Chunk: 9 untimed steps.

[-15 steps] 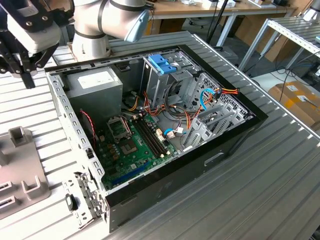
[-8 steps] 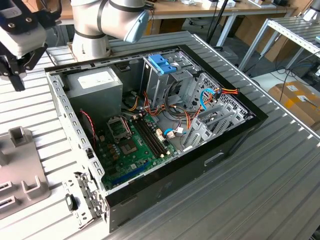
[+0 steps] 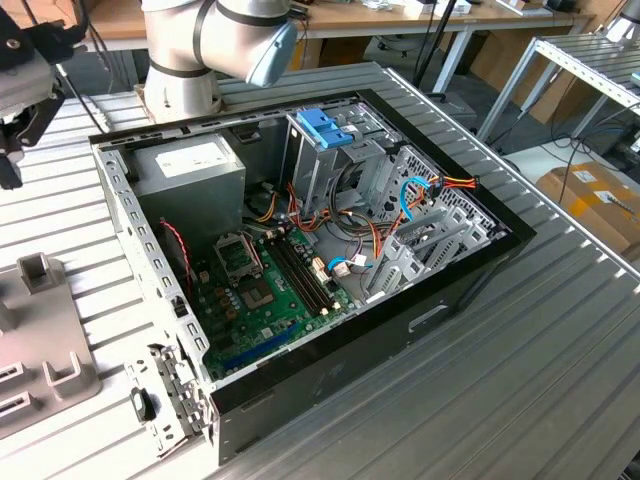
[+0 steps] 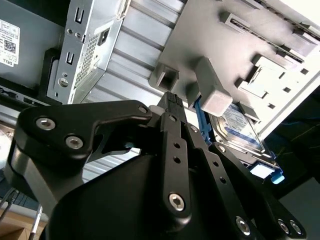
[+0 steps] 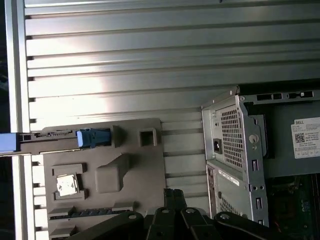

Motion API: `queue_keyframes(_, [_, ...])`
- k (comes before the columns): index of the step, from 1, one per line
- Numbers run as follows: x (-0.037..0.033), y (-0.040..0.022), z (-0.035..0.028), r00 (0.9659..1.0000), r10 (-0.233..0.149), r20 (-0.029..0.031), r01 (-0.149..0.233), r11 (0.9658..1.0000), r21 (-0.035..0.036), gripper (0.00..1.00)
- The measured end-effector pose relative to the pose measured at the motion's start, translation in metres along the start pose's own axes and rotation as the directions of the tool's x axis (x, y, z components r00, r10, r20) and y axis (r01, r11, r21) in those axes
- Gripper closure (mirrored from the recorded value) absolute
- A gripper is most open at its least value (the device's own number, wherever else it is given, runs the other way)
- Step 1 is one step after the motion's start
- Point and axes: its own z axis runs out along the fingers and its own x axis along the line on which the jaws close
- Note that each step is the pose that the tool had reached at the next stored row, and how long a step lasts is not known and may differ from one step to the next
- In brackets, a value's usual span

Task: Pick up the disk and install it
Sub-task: 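Reach for the disk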

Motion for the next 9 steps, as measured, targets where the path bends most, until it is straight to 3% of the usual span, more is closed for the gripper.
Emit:
queue_keyframes(5, [0.0222,-0.0018,0.0012,1.0,0.0,0.0001,0.0,1.0,-0.0001,0.89])
queue_keyframes(9, [0.0253,-0.002,0.0015,1.0,0.0,0.0001,0.0,1.0,-0.0001,0.89])
